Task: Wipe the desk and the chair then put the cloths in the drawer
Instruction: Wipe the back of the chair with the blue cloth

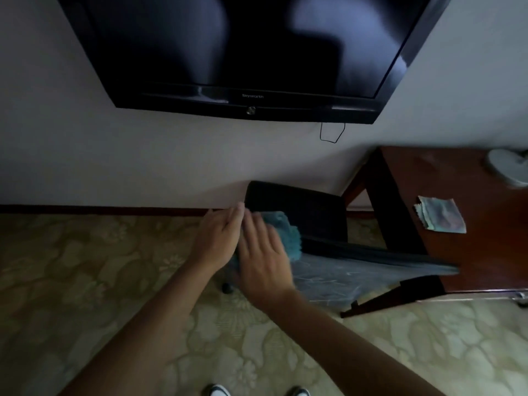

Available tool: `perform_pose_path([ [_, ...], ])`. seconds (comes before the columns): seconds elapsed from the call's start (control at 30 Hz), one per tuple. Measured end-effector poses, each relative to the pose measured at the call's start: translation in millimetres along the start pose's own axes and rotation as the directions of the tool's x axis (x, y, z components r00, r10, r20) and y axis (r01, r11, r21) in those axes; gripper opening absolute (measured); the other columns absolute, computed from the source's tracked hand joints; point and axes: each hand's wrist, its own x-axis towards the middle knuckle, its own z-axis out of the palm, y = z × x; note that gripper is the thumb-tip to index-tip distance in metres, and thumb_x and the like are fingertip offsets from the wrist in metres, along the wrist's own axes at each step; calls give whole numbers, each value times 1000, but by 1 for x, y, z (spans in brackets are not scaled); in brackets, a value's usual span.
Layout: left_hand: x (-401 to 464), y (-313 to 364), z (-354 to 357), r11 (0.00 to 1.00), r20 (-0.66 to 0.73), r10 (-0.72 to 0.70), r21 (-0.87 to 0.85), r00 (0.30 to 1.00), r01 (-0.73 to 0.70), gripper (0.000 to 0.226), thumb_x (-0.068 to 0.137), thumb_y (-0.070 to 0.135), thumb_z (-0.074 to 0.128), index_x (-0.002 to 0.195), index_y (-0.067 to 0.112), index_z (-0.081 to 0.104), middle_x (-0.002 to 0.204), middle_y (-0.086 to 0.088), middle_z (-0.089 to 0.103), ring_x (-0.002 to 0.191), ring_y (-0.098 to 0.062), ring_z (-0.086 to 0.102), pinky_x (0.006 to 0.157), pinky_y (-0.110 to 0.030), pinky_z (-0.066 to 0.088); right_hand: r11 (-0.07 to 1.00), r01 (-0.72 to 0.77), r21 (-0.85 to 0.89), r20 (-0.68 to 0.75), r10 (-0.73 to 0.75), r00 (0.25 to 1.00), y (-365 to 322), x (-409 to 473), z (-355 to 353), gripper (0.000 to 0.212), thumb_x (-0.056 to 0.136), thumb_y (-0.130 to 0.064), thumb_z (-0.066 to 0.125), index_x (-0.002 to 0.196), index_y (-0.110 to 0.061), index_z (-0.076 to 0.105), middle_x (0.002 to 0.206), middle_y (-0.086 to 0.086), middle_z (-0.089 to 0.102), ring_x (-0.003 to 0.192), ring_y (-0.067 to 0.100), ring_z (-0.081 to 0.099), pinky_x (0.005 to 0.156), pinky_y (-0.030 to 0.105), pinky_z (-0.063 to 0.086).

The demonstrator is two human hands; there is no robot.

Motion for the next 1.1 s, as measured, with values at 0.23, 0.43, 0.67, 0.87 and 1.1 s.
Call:
perform_pose_path([
  [0.23,1,-39,-11,901,-61,-123,-426,991,86,19,103,26,52,97,14,66,91,6,68,82,8,63,74,-8,43,989,144,-31,82,-141,987,-28,32,3,71,99,-49,26,155,-6,20,161,17,18,150,34,8,123,46,9],
  [0.43,-15,-52,11,912,-136,-94,-408,986,31,39,102,43,40,123,15,59,120,1,64,109,-1,59,97,-19,43,947,211,-242,-11,-220,976,-9,15,20,74,93,-40,45,152,-2,23,161,16,20,150,34,11,122,46,0],
  [0.67,-23,-100,36,955,-463,143,-166,875,-244,44,104,29,41,145,12,43,145,-5,45,135,-13,44,111,-40,42,766,475,-433,216,-424,880,20,22,86,63,87,-20,19,137,-22,58,135,-1,61,120,11,59,111,27,30],
  [0.87,23,-146,63,836,-574,77,-409,815,-366,35,92,48,42,120,32,55,117,13,55,110,-1,53,101,-40,44,685,374,-625,-281,-645,711,33,31,106,47,103,-6,22,147,3,36,155,17,35,142,26,37,117,39,24],
  [1.1,53,-190,124,518,-339,140,-775,930,-361,28,103,40,34,118,37,58,127,11,64,127,-7,55,109,-26,40,652,260,-712,-263,-591,762,32,45,167,56,100,-13,17,153,5,12,162,19,9,150,30,14,122,42,10],
])
